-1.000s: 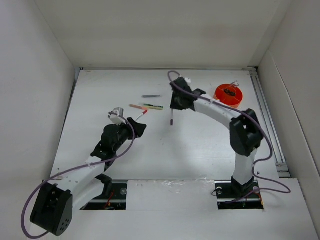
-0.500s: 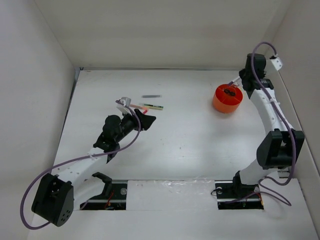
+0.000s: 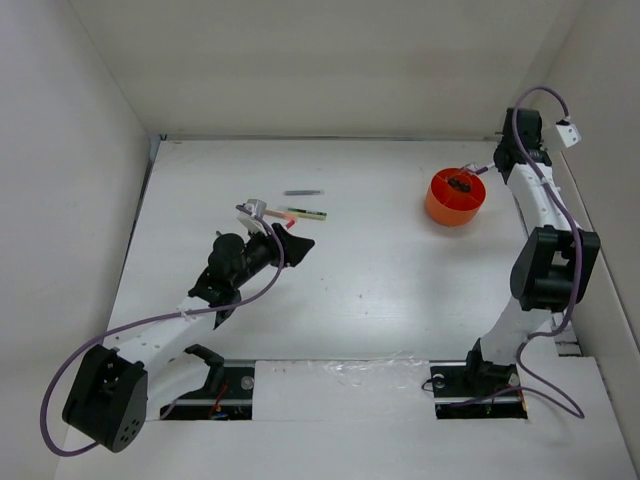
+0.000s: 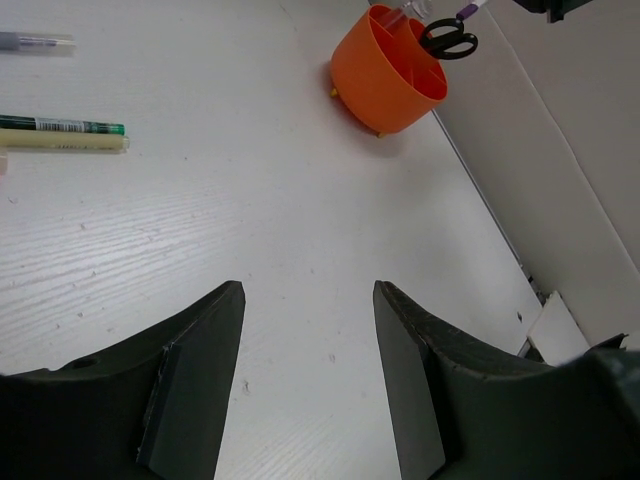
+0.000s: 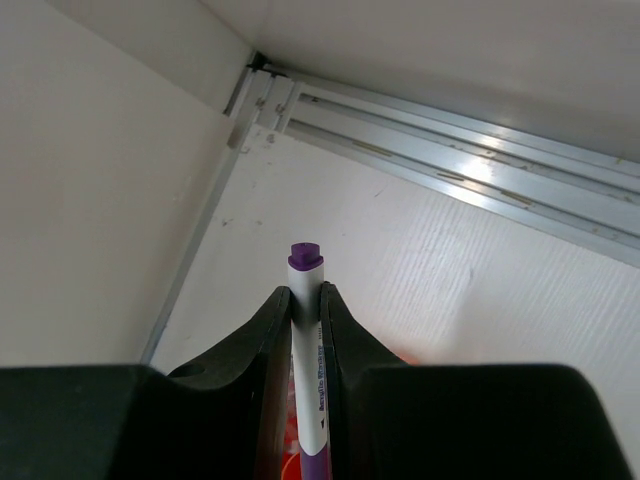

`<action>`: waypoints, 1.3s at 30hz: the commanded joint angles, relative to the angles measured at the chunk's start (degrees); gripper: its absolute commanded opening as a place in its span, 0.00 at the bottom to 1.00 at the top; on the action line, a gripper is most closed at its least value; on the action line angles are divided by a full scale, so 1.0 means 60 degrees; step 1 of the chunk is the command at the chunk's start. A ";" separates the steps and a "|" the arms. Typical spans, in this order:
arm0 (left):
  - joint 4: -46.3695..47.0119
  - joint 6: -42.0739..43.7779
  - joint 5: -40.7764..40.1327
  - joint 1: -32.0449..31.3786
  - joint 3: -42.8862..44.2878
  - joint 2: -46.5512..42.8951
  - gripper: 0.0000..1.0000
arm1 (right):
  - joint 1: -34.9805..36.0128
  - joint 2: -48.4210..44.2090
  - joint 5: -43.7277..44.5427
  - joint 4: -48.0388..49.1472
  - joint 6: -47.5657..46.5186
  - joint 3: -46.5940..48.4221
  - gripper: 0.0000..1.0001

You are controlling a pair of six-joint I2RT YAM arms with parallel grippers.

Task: Sort the stationery into containers
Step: Place the pen in the storage box.

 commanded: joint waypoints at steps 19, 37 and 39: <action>0.0387 0.0212 0.0025 -0.0074 0.0048 -0.0442 0.51 | 0.0240 0.1026 0.1974 0.0324 -0.0935 0.0005 0.00; 0.0285 0.0212 0.0025 -0.0074 0.0048 -0.0530 0.51 | 0.1324 0.1773 0.2971 0.0133 -0.0673 0.0093 0.04; 0.0285 0.0212 0.0025 -0.0074 0.0048 -0.0530 0.51 | 0.1426 0.1628 0.2868 0.0133 -0.0672 -0.0010 0.09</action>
